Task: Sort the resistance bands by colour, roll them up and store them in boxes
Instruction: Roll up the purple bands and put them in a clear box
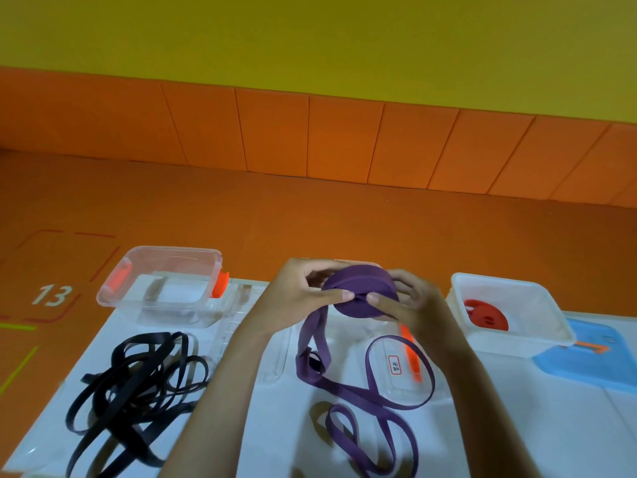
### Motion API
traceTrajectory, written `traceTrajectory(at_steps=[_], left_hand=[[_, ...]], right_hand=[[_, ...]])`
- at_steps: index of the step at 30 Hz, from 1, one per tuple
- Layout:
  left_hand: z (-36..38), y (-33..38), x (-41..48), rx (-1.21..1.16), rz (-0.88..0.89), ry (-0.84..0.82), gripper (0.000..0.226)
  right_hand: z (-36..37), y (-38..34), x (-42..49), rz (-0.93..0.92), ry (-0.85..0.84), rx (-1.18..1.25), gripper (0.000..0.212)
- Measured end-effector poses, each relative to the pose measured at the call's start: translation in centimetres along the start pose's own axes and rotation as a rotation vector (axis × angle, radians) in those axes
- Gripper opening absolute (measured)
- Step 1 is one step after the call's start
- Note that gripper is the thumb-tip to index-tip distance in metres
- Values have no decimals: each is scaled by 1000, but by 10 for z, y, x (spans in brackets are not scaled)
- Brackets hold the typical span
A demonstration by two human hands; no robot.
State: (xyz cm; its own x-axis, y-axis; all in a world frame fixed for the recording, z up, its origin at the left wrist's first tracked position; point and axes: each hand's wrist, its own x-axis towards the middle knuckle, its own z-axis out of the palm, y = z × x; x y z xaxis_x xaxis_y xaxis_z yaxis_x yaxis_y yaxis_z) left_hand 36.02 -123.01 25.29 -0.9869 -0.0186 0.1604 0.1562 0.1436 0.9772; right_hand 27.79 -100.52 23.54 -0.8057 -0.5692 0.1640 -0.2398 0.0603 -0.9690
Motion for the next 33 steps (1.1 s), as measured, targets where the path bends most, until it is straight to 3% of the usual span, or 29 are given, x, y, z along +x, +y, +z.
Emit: traceTrajectory(at_steps=[4,6,10,14,19,21,24,29,33], left_hand=[[5,-2,-1,-123,-51,91,36],[1,-4,0,-93,-82,92,27],[-8,-3,1,12,-116,-3,23],[-5,-5,2,13,-136,0,29],[-2,-9,3,-21,-116,14,23],[-3,-8,4,-30,-119,6,23],[-3,-6,6,-20,-90,0,24],[-6,-1,9,-10,-92,5,25],[-15,5,12,151,-71,-73,25]], right_hand=[[5,5,-2,67,80,303,27],[7,10,-7,94,18,341,34],[2,5,-7,116,-65,57,35],[1,-6,-2,121,29,63,8],[3,-8,2,68,69,-91,16],[2,-12,2,48,11,-96,10],[0,-15,3,-7,-49,-127,17],[3,-9,1,76,39,132,7],[-1,-9,0,37,-139,-157,24]])
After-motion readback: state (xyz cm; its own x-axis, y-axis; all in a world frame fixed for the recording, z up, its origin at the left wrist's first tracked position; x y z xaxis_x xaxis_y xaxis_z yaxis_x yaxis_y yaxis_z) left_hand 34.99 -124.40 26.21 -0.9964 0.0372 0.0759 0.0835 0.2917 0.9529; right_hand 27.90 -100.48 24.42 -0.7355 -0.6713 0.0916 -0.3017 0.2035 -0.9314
